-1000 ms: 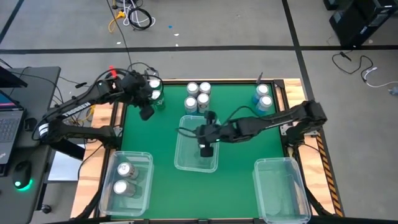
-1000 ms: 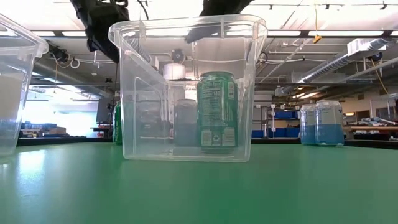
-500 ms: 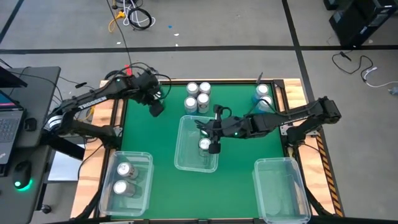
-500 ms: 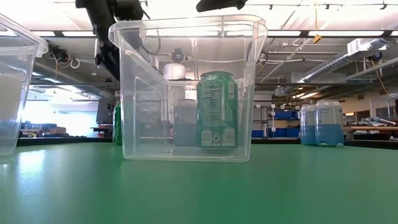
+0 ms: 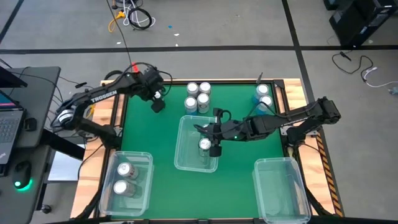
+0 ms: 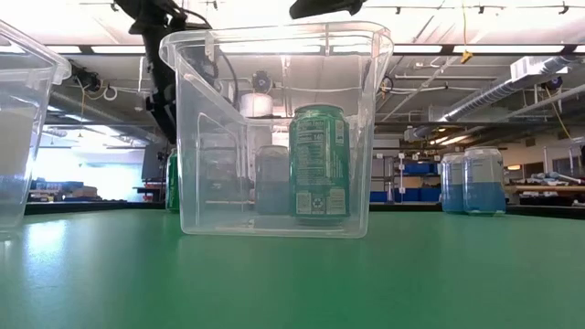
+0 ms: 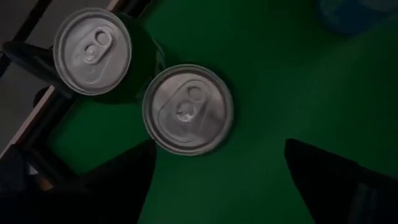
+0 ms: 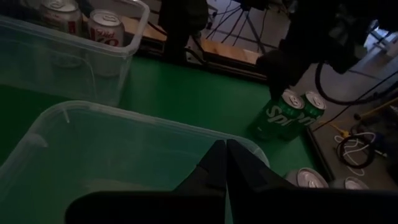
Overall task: Sort soda cans
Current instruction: Put the green soda can into the top transparent bin
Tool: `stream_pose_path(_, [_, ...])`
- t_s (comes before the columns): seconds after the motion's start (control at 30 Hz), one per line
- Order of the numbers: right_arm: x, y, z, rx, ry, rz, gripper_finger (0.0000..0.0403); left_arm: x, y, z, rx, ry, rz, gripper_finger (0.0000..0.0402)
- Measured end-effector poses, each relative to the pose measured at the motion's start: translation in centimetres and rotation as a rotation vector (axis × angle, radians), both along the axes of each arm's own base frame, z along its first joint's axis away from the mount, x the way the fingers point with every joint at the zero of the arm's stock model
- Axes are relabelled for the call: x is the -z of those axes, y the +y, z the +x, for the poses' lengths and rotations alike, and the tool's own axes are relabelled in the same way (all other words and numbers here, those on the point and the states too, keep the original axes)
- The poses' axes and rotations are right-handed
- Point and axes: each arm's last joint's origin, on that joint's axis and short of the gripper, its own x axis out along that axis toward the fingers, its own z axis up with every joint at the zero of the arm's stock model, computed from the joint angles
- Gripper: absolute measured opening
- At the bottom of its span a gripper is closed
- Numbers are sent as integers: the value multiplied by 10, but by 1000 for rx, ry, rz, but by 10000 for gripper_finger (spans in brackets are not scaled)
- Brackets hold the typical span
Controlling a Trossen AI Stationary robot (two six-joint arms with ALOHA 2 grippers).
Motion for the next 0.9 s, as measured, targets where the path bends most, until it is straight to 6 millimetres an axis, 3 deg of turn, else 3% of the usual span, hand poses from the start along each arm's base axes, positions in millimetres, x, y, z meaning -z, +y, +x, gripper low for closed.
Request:
stream_pose_path(0.53, [0, 2, 0, -5, 0, 1, 0, 16, 24, 8, 2, -10, -4, 360])
stream_pose_path(0.9, [0, 2, 0, 3, -2, 17, 0, 43, 32, 18, 25, 75, -79, 359])
